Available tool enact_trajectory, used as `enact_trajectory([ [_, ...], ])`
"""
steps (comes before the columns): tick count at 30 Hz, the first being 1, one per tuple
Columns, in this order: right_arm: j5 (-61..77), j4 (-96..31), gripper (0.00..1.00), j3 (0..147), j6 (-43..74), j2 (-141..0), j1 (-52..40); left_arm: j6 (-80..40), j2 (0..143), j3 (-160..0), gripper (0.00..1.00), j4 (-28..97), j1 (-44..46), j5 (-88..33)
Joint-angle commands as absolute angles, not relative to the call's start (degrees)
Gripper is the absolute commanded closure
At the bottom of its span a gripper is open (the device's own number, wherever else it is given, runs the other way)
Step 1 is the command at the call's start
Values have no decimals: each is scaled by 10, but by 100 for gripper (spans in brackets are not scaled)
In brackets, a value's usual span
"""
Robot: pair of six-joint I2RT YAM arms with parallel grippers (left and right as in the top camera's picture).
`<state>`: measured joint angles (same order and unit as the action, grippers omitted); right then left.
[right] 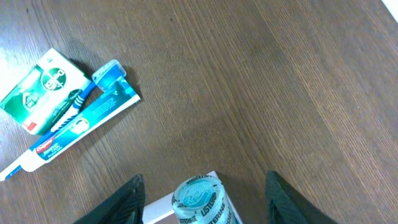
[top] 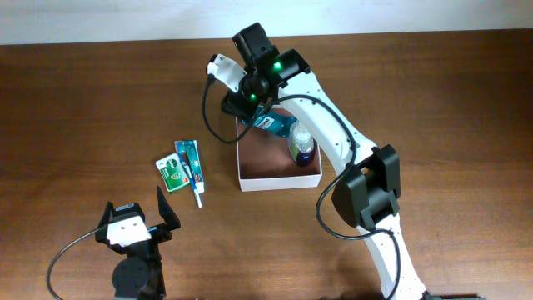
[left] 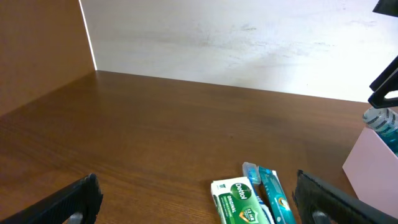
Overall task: Pack container
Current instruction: 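Lower the right gripper onto the mouthwash cap inside the box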
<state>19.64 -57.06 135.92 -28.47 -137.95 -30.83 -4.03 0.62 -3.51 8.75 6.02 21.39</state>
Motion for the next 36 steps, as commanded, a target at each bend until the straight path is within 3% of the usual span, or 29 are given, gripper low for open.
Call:
enact_trajectory([
  [1, 211, -577, 46, 1358, -281, -1380, -309, -30, 3, -28, 1, 86, 57, 212],
  [36, 219, -579, 45, 1344, -279, -1415, -307, -30, 3, -28, 1, 86, 57, 212],
])
